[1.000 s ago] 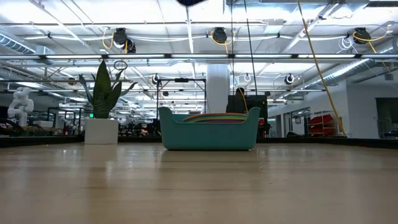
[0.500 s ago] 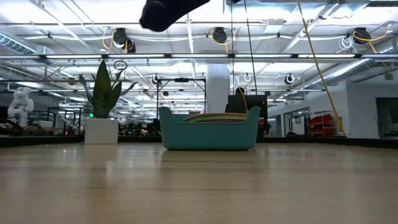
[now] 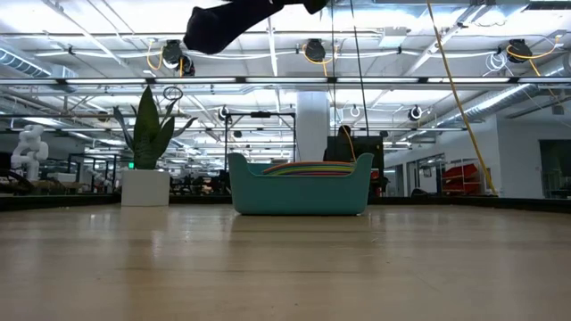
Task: Nest measuring cups in basket
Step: Stack the dark blue measuring cup on top of the orange measuring cup inside the light blue bin
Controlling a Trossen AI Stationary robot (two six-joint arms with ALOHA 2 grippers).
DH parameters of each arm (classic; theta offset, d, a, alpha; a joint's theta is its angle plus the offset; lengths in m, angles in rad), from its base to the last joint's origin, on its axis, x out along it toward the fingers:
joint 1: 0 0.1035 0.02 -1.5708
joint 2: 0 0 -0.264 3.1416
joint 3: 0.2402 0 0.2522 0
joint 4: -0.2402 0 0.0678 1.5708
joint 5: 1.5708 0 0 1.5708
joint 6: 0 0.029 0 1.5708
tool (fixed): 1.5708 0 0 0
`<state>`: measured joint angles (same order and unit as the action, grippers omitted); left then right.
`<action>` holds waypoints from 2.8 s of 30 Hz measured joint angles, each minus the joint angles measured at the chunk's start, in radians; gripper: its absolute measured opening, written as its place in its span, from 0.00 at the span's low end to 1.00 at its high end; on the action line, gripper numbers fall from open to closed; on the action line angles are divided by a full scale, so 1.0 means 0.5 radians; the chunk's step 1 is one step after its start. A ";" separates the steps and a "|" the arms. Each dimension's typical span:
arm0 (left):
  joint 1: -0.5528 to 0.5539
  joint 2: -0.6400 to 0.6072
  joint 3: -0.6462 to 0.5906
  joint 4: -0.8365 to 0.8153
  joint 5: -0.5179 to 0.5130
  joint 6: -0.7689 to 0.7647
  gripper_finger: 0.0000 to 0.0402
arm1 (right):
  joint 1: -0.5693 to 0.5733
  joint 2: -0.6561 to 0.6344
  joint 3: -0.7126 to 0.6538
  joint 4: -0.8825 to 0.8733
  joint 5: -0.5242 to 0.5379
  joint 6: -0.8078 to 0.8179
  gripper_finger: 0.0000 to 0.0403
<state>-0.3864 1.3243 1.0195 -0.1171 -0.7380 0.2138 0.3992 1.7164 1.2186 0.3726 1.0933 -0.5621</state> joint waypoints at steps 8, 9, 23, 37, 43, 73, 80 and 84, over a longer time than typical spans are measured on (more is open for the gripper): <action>0.043 0.000 0.000 -0.061 0.117 -0.028 0.48 | -0.024 0.000 0.000 -0.041 -0.249 0.129 0.00; 0.043 0.001 0.000 -0.064 0.140 -0.024 0.44 | -0.029 0.000 0.000 -0.053 -0.250 0.147 0.00; 0.080 0.000 -0.001 -0.188 0.233 0.031 0.02 | -0.040 -0.001 0.000 -0.066 -0.265 0.158 0.00; 0.038 -0.250 -0.180 0.349 0.341 0.094 0.01 | 0.069 -0.231 -0.010 -0.250 -0.323 0.305 0.25; 0.052 -0.333 -0.689 1.668 0.896 0.401 0.01 | 0.044 -0.286 -0.137 -0.002 -0.664 0.402 0.32; 0.180 0.242 -0.848 3.188 1.632 0.364 0.02 | -0.237 0.005 -0.377 1.086 -1.675 0.752 0.33; 0.179 0.399 -0.716 3.174 1.635 0.417 0.02 | -0.238 0.006 -0.376 1.079 -1.675 0.754 0.33; 0.181 0.430 -0.688 3.175 1.635 0.422 0.02 | -0.237 0.006 -0.376 1.077 -1.680 0.771 0.31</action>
<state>-0.2958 1.5391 0.6754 1.4704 0.0795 0.4248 0.2806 1.7195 1.0306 0.9112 0.2531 -0.1764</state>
